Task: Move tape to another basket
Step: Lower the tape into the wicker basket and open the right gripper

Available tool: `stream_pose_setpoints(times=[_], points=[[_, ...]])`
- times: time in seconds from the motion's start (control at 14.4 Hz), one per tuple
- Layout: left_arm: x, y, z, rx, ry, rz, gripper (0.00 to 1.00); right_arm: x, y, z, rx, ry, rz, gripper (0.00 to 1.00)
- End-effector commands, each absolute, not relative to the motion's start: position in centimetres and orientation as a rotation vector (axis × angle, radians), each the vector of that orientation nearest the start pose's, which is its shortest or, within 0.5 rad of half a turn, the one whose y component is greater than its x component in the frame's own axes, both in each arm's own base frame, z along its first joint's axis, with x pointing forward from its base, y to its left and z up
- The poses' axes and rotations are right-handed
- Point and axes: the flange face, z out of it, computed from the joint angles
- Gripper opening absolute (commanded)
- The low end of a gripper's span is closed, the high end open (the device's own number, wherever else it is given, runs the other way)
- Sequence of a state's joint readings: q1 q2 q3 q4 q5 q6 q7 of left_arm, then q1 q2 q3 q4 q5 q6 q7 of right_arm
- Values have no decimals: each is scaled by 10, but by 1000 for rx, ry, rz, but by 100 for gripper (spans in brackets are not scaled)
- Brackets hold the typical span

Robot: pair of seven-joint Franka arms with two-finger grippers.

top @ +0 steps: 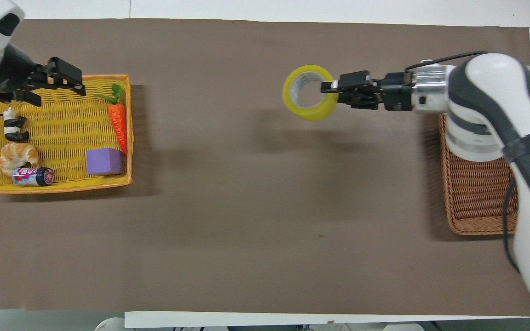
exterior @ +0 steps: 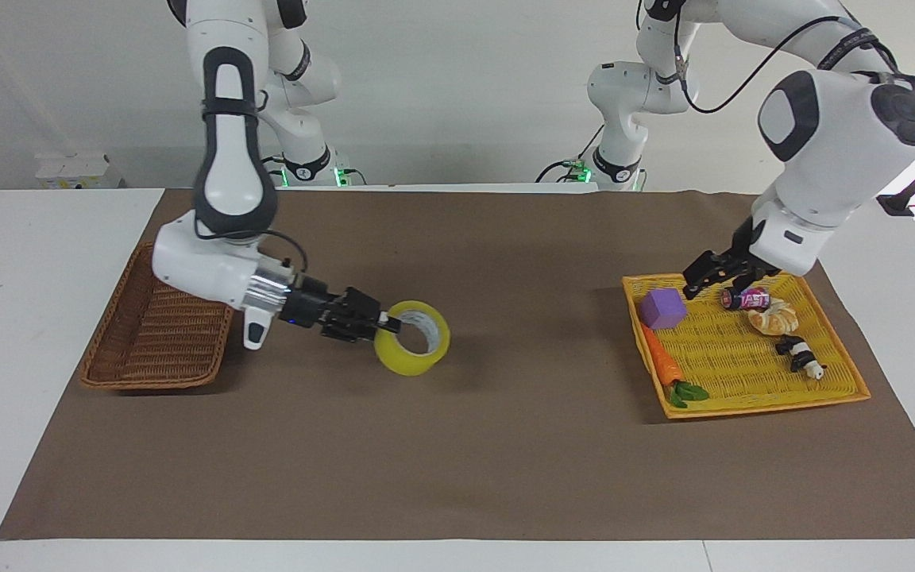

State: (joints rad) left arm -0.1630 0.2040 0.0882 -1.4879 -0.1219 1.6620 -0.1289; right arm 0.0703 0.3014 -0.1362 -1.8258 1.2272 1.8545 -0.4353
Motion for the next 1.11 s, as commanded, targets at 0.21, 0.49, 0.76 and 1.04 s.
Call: stream_pose_setpoints(times=[0.21,0.49,0.76,1.04], points=[[611,28,553,-3227,-203,0,100,560,-209,408,-2193,141,-11,0],[610,28,551,-3226,-205,10,99,509,-292,367,-2236,81,26,0],[602,31,572,-3191,-187,32,100,503,-306,322,-2228,37,12,0],[581,0,618,-3121,-84,164,100,500,-303,310,-2249,26,-3,0]])
